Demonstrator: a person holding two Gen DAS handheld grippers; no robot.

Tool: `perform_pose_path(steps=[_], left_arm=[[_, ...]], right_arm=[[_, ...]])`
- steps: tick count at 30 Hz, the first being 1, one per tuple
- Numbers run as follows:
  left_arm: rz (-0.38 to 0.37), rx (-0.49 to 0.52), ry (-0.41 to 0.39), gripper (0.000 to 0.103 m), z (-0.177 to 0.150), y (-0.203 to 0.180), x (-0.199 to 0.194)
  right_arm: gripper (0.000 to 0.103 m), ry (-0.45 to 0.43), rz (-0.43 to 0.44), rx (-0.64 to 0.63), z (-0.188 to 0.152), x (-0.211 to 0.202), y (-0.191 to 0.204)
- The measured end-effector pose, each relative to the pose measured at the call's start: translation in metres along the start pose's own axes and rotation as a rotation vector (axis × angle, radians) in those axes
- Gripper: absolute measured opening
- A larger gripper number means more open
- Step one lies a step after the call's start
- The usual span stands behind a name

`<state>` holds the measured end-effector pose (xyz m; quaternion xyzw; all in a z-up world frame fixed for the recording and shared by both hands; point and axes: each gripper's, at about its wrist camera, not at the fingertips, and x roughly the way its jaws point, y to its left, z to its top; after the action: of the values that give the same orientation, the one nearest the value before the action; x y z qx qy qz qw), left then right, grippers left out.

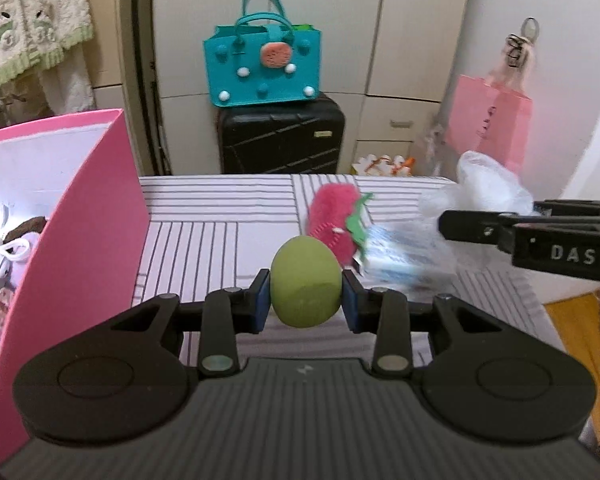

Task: Organize soft objects
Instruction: 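Carry the green sponge and white bath puff over the pink box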

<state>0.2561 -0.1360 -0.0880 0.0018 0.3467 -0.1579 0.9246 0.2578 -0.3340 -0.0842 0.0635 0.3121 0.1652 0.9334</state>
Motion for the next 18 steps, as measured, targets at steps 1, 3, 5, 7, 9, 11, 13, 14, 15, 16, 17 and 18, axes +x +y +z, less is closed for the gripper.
perform_pose_path(steps=[1,3,5,7,9,11,13,14,15,16,17,18], left_arm=[[-0.018,0.004,0.002,0.035,-0.001,0.0,-0.005],[-0.043,0.011,0.0,0.035,-0.006,0.0,-0.016],[-0.062,0.024,-0.003,0.035,-0.011,0.0,-0.026],[-0.08,0.028,0.001,0.035,-0.015,0.001,-0.034],[-0.105,0.03,0.013,0.035,-0.021,0.001,-0.042],[-0.13,0.036,0.025,0.035,-0.025,0.0,-0.049],[-0.15,0.049,0.039,0.035,-0.03,-0.001,-0.055],[-0.16,0.054,0.048,0.035,-0.032,-0.001,-0.058],[-0.172,0.064,0.059,0.035,-0.035,-0.001,-0.061],[-0.18,0.073,0.068,0.035,-0.038,-0.002,-0.063],[-0.189,0.084,0.078,0.035,-0.042,-0.001,-0.067],[-0.194,0.094,0.086,0.035,-0.045,-0.001,-0.071]], right_arm=[[0.039,0.002,0.001,0.015,-0.003,-0.003,0.001],[0.039,0.008,0.009,0.046,-0.01,-0.009,0.004],[0.039,0.013,0.005,0.068,-0.018,-0.015,0.009],[0.039,0.021,-0.006,0.079,-0.025,-0.02,0.014],[0.04,0.033,-0.009,0.089,-0.033,-0.024,0.019],[0.04,0.051,-0.007,0.098,-0.04,-0.028,0.024],[0.04,0.071,-0.008,0.1,-0.046,-0.031,0.03],[0.04,0.079,-0.006,0.095,-0.049,-0.034,0.034],[0.04,0.086,-0.003,0.091,-0.051,-0.036,0.037],[0.04,0.091,0.001,0.085,-0.053,-0.038,0.04],[0.04,0.097,0.007,0.076,-0.055,-0.042,0.043],[0.041,0.102,0.012,0.069,-0.057,-0.045,0.046]])
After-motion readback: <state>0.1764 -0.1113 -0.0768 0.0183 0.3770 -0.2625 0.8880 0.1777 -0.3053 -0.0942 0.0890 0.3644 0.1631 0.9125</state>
